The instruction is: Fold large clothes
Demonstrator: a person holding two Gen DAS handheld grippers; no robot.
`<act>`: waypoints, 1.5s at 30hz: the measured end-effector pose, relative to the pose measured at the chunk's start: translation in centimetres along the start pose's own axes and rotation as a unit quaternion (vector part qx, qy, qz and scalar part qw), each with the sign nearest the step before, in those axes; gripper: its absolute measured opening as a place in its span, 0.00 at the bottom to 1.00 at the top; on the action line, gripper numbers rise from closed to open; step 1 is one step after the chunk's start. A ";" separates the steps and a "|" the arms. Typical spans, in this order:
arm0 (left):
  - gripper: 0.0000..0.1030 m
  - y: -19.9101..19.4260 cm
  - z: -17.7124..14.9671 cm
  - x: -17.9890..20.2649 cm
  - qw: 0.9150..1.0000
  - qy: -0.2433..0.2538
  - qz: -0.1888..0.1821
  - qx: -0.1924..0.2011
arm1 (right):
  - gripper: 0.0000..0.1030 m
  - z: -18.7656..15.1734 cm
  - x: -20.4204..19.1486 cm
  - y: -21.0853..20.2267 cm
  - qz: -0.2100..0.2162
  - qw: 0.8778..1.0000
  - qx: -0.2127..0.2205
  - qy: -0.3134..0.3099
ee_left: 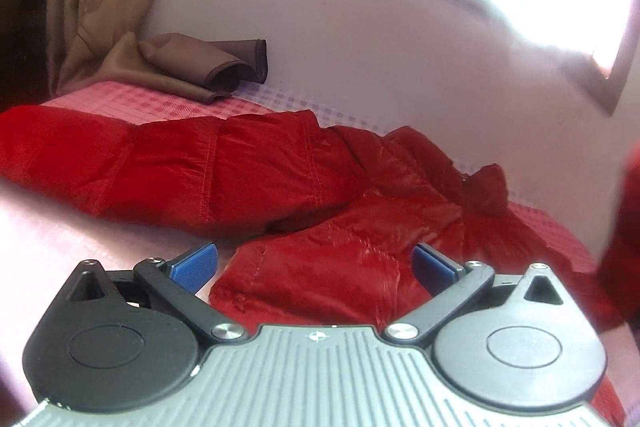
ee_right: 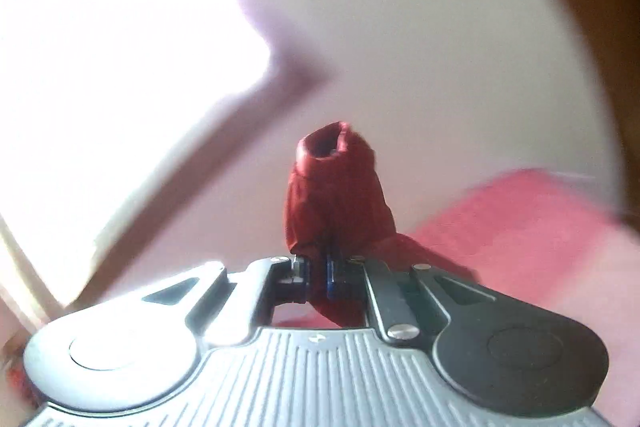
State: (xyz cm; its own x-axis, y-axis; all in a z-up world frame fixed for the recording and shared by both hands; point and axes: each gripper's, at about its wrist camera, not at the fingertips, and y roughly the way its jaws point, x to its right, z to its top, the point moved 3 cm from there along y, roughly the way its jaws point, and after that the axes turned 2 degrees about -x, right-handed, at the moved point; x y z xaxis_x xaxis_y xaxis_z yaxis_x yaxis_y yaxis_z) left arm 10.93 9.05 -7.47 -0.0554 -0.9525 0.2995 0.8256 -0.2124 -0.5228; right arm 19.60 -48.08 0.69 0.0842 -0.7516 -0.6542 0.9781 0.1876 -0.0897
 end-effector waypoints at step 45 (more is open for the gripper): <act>0.96 1.0 6.6 -27.1 0.959 -0.256 0.112 0.037 | 0.87 -24.8 -15.5 0.0 0.082 0.945 -0.158 -0.274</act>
State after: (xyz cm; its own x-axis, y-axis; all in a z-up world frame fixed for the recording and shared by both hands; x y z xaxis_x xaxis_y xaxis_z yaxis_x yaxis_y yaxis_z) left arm 16.94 36.12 -10.82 0.3958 -0.7364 0.5486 0.8229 0.0192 -0.5679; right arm 13.56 -20.72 -7.80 0.4001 -0.8946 -0.1989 0.8455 0.4441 -0.2966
